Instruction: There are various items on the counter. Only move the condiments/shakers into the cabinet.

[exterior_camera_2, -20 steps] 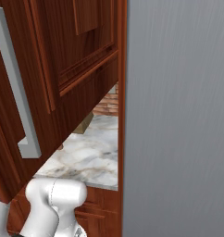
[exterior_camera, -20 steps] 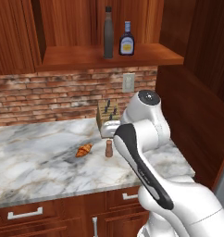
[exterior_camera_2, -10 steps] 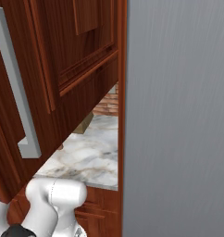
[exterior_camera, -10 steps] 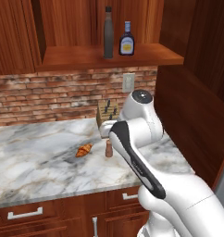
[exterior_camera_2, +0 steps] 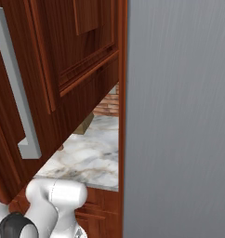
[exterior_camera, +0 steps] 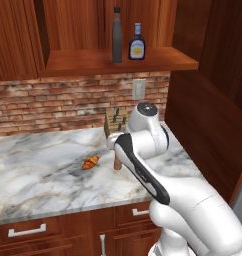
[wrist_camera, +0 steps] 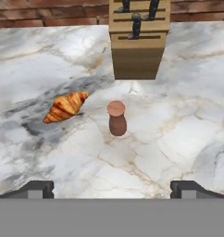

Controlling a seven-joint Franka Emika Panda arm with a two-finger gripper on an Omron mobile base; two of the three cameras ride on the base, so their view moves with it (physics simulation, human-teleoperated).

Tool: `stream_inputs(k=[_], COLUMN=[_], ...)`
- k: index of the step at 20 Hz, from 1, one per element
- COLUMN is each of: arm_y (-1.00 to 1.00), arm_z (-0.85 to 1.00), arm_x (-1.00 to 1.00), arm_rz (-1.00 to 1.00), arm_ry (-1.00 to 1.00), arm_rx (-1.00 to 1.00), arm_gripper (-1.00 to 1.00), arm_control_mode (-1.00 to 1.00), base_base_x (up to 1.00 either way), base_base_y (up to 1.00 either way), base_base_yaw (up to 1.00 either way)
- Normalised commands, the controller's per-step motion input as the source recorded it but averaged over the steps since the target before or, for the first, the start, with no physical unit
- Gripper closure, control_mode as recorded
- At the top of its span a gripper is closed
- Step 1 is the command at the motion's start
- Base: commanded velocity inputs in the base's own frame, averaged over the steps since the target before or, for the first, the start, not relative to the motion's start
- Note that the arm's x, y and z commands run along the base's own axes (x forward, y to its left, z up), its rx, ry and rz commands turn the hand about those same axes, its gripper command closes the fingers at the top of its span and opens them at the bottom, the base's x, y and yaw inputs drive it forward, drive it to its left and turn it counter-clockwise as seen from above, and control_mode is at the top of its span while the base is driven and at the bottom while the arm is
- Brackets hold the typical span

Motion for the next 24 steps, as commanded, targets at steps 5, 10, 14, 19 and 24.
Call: stream_inputs(k=[5,10,14,19,24], arm_y=[0.0,0.0,0.0,0.13,0.13], arm_z=[-0.36,-0.34,-0.29,-0.18,-0.2], arm_x=[0.41,0.54,0.49,0.3,0.17], arm_rz=[0.0,0.0,0.0,0.0,0.0], arm_ry=[0.0,0.0,0.0,0.02,0.04], arm_rx=[0.0,-0.01,0.0,0.0,0.0], arm_gripper=[-1.0,-1.0,-1.0,-1.0,-1.0], arm_control_mode=[-1.0,-1.0,-1.0,-1.0,-1.0], base_base_x=[0.0,0.0,0.0,0.0,0.0], base_base_y=[0.0,0.0,0.0,0.0,0.0], base_base_yaw=[0.0,0.0,0.0,0.0,0.0])
